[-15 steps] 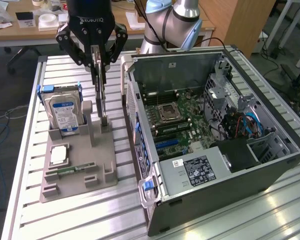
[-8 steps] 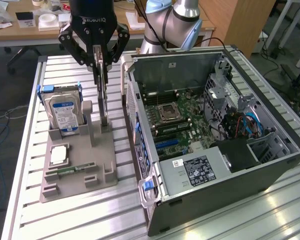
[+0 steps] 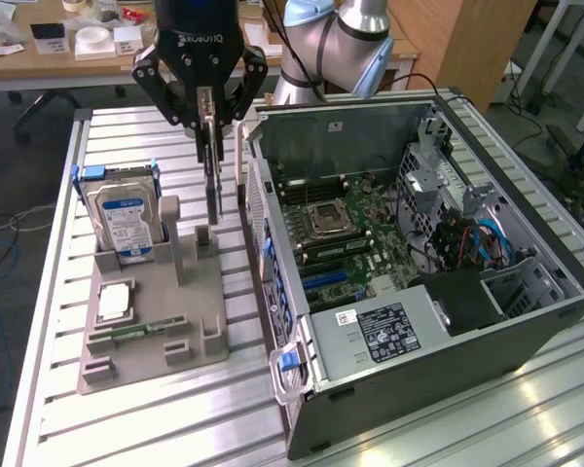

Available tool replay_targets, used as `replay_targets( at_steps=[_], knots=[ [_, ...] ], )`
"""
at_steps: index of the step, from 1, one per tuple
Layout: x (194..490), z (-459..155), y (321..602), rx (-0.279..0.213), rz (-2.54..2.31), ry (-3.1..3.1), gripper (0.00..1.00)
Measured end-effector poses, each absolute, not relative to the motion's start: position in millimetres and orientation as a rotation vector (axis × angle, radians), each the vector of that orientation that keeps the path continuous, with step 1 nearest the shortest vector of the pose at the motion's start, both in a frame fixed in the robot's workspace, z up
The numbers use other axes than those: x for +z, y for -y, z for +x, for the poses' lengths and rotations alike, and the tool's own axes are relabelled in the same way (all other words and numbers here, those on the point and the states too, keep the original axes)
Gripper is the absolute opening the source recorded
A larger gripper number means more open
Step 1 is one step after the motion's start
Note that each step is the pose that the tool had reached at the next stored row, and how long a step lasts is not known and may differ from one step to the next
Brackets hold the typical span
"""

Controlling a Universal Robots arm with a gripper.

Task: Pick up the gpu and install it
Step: 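Pick up the gpu and move the gpu toward the slot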

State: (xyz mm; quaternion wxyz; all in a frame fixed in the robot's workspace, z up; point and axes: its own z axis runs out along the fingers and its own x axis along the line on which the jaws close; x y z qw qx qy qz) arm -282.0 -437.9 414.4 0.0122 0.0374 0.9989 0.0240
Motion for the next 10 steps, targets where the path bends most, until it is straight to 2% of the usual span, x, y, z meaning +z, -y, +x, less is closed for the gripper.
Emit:
replay_targets(
  at_steps=[10],
  knots=[
    [414, -256, 438, 0.079, 0.117, -3.114, 0.27]
  ],
)
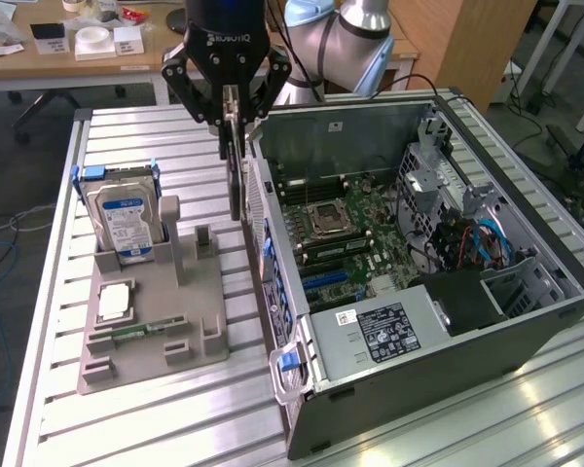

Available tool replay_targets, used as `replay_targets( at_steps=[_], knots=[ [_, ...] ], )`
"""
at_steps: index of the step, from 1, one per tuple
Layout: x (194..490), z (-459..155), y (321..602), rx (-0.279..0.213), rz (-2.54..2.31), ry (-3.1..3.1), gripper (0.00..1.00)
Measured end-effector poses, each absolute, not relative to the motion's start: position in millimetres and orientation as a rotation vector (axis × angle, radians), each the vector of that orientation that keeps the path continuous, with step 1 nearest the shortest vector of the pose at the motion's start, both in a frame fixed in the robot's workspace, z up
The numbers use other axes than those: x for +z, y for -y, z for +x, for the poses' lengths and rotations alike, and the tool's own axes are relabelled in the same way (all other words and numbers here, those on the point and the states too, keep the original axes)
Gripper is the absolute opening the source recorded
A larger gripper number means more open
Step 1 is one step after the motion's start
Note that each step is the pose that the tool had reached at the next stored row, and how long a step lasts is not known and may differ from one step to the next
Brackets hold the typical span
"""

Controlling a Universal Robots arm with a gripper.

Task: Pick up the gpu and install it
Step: 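Pick up the gpu and move the gpu toward the slot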

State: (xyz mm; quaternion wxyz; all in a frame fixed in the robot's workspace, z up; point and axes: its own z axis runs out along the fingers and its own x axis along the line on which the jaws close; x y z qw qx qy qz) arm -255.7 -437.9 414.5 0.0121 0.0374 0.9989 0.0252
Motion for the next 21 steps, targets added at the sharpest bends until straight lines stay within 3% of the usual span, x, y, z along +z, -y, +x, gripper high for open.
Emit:
replay_targets(
  at_steps=[21],
  knots=[
    [414, -202, 438, 0.082, 0.117, -3.114, 0.27]
  ],
)
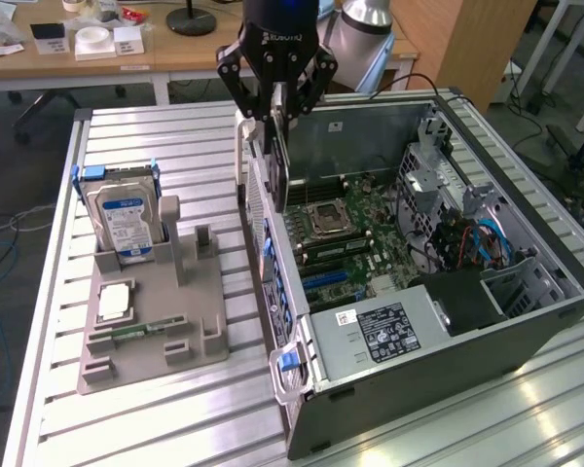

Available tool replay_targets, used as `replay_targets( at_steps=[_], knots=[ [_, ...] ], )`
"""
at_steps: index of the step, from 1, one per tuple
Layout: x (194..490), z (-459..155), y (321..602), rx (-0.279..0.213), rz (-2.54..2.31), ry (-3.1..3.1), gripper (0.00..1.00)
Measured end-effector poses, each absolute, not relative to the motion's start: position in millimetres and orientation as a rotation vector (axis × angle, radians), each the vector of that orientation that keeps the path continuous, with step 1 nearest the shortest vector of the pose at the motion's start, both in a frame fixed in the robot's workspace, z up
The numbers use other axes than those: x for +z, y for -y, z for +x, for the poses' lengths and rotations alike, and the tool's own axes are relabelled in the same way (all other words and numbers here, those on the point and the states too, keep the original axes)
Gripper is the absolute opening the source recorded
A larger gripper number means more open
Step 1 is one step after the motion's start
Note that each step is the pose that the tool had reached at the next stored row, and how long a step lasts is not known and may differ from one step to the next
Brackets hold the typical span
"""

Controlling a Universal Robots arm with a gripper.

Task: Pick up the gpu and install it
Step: 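Pick up the gpu and move the gpu toward the slot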

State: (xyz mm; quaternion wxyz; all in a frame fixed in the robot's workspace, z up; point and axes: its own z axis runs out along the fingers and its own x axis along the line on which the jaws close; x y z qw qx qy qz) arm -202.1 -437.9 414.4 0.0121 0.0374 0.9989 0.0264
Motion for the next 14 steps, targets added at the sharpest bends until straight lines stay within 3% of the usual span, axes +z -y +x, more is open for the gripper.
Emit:
replay_targets(
  at_steps=[14],
  knots=[
    [414, -168, 438, 0.083, 0.117, -3.114, 0.27]
  ],
)
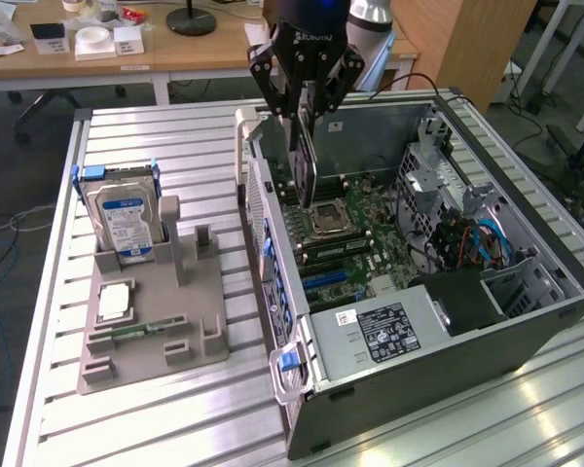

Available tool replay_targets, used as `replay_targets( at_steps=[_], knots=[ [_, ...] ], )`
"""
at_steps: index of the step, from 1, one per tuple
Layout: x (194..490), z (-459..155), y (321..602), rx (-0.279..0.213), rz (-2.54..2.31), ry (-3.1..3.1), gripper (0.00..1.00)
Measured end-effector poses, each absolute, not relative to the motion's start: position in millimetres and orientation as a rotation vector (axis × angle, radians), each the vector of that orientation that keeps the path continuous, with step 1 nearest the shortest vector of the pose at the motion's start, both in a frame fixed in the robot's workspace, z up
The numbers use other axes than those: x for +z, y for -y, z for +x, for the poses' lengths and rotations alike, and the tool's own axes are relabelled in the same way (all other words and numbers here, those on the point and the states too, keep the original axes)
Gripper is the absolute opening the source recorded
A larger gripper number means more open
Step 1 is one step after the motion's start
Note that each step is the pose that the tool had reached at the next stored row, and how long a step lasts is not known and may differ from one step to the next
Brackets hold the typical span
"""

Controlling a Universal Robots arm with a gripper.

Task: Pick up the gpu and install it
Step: 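Pick up the gpu and move the gpu toward the slot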

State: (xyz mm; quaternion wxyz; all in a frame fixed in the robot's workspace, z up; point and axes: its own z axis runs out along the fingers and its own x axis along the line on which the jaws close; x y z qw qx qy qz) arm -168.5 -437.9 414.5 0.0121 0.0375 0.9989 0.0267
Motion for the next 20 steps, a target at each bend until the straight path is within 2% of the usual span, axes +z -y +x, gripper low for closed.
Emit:
replay_targets(
  at_steps=[20],
  knots=[
    [414, -113, 438, 0.083, 0.117, -3.114, 0.27]
  ],
)
